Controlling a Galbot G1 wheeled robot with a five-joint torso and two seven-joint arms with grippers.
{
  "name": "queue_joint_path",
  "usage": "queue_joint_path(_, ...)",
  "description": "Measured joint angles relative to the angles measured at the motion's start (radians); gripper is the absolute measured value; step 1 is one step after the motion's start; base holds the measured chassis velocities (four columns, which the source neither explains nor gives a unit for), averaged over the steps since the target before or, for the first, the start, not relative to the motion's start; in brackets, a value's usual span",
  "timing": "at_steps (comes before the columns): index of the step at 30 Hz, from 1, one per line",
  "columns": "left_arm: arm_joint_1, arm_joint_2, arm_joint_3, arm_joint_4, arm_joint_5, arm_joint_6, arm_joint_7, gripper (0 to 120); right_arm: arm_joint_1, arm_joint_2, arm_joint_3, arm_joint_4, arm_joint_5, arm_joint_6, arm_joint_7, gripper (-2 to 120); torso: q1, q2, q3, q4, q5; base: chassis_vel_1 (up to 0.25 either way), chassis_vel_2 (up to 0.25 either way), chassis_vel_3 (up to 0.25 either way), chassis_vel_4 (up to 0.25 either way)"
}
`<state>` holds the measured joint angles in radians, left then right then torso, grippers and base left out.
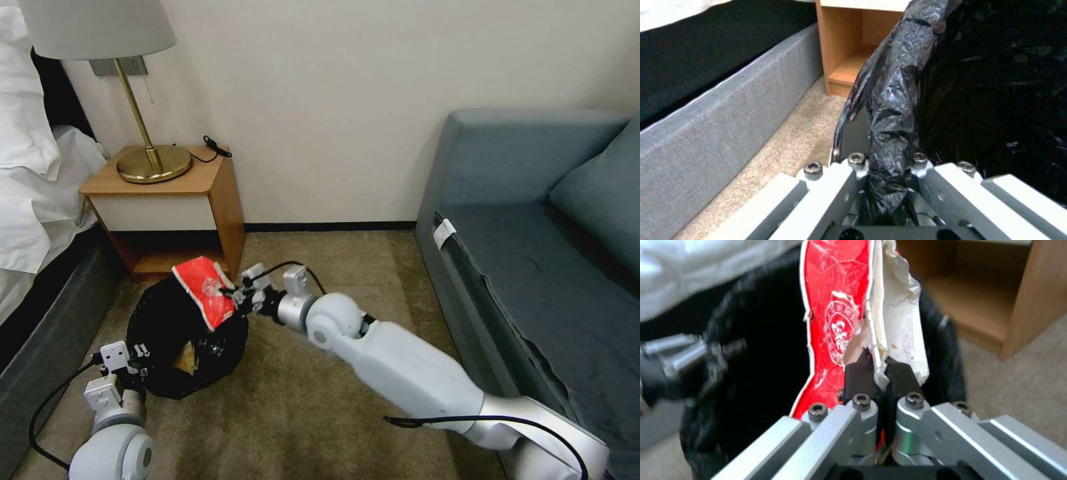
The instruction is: Pick up the trash bin, then pick up the garbage on the floor and place it into the trash bin.
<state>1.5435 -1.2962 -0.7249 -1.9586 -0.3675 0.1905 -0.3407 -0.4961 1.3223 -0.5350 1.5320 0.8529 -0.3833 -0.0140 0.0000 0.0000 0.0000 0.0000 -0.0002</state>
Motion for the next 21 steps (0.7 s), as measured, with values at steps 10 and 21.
queue_joint_path(10,-0.011,0.012,-0.004,0.009,-0.015,0.000,0.000,2,-0.029,0.027,-0.036,-0.043,-0.039,0.011,0.025,7,0.000,0.000,0.000,0.0000,0.0001,0.000,0.000,0.000,0.000)
queue_joint_path(21,-0.018,0.020,-0.013,0.017,-0.029,0.003,0.000,2,-0.038,0.030,-0.033,-0.060,-0.055,0.014,0.032,45,0.000,0.000,0.000,-0.0001,0.0002,0.000,0.000,0.000,0.000)
